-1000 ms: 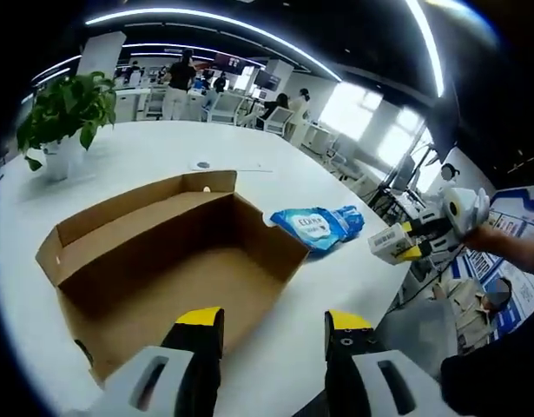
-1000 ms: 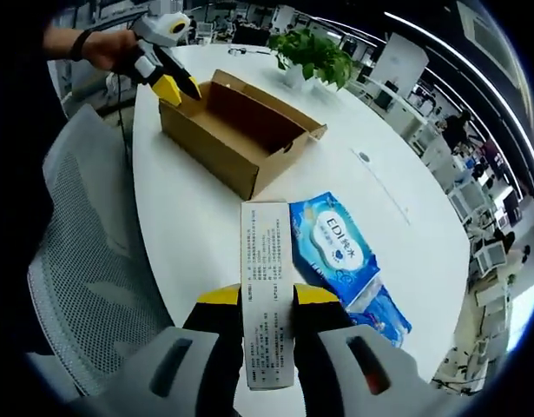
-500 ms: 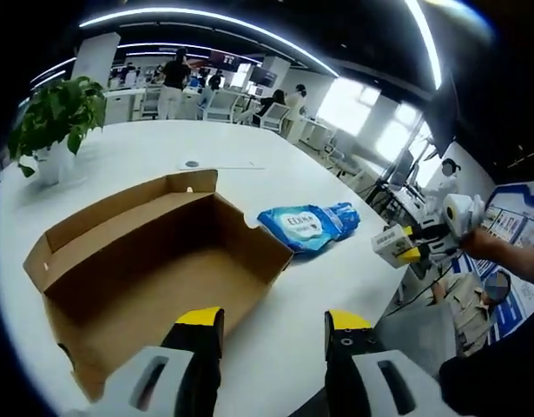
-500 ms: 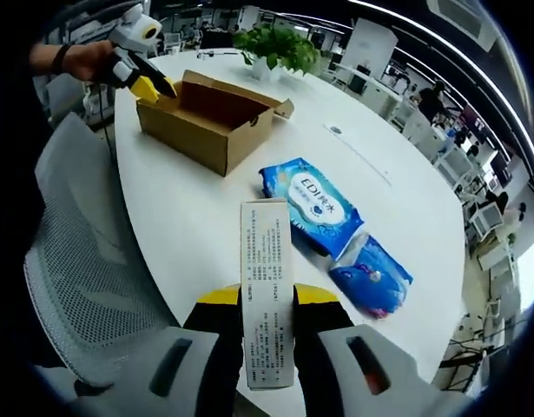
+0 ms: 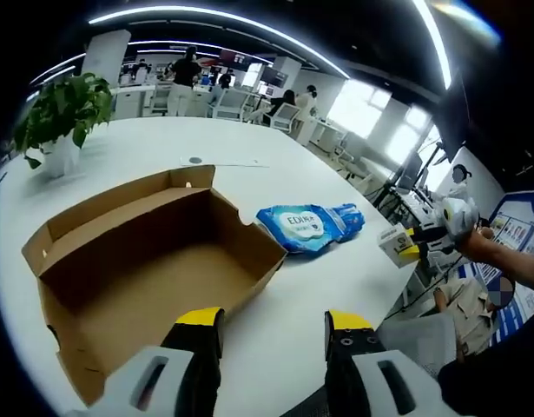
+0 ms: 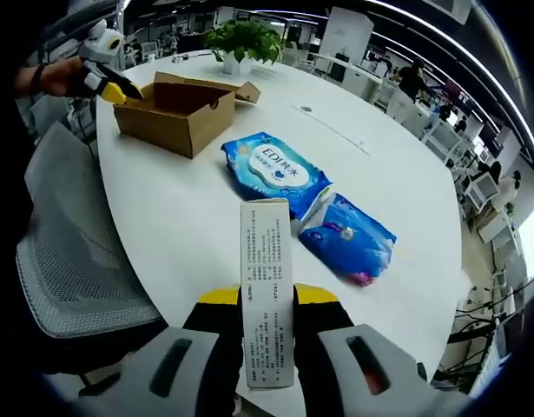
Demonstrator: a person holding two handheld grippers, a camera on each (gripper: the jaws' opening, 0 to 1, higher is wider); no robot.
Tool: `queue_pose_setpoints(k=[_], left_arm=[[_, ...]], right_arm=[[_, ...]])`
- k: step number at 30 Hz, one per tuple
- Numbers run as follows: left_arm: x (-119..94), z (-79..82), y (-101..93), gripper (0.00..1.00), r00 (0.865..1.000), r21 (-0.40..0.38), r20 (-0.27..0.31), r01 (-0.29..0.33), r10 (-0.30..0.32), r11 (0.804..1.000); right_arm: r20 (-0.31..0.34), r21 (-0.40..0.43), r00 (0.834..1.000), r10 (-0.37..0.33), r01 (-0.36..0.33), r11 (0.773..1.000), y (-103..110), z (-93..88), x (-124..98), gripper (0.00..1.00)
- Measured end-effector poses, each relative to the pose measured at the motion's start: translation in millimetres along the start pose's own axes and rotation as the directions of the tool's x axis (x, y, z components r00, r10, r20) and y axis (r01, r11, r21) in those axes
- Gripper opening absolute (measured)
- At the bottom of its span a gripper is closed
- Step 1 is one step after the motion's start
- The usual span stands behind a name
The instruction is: Operate the shoe box by opening the lid, removing the specified soft item, and placing it in the target area until the item is outside and the box remains undamaged.
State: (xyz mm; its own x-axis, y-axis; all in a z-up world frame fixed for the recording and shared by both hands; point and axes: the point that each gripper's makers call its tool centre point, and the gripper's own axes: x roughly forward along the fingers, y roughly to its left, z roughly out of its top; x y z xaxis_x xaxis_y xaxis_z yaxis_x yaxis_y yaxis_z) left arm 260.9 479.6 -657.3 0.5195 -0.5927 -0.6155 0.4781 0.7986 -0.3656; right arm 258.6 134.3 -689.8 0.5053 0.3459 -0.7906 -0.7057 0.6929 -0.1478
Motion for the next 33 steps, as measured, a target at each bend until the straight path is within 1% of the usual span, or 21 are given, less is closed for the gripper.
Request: queue_pose_setpoints(k=[5,8,11,12,14,17,22,27,33], left_arm=[[-0.5,0.4,0.2,0.47,0.999,-0.030,0.017,-0.032,0.032,0.999],[-0.8,-1.2,0.2,0.47,0.998,-0.046,0.025,-0.050,0.051,0.998],[-1.3,-3.8,1.7,0.48,0.997,-0.076,0.038,-0.071,0.074,0.995],[-1.4,-4.8,2.0,0.48,0.996,-0.083,0.040,-0.074,0.077,0.994],[-1.3,-7.8,2.6,0.48,0.996,-0.093,0.040,-0.082,0.086,0.992],[-3.0,-12.6,4.5,0.48,0.993,-0.116,0.045,-0.100,0.105,0.988],[-8.3,-16.7,10.5,0.48,0.989,-0.150,0.060,-0.128,0.139,0.980],[-16.0,-20.3,15.1,0.48,0.983,-0.180,0.076,-0.154,0.170,0.972],[-27.9,-25.9,21.9,0.48,0.973,-0.219,0.091,-0.187,0.211,0.958]], right_arm=[[0.005,0.025,1.000,-0.007,0.006,1.000,-26.5,-4.0,0.8,0.18],[0.009,0.029,1.000,-0.008,0.008,1.000,-43.2,-2.6,2.8,0.18],[0.012,0.018,1.000,-0.010,0.010,1.000,-61.1,3.0,4.5,0.18],[0.014,0.016,1.000,-0.013,0.013,1.000,-70.7,5.7,6.0,0.18],[0.016,0.012,1.000,-0.017,0.016,1.000,-83.3,10.9,7.0,0.18],[0.019,-0.004,1.000,-0.025,0.025,1.000,-109.4,23.0,10.4,0.18],[0.022,-0.037,0.999,-0.035,0.036,0.999,-141.4,42.9,17.5,0.18],[0.016,-0.083,0.999,-0.030,0.032,0.996,-156.7,64.7,26.4,0.18],[0.009,-0.122,1.000,-0.020,0.021,0.992,-165.6,83.4,39.0,0.18]])
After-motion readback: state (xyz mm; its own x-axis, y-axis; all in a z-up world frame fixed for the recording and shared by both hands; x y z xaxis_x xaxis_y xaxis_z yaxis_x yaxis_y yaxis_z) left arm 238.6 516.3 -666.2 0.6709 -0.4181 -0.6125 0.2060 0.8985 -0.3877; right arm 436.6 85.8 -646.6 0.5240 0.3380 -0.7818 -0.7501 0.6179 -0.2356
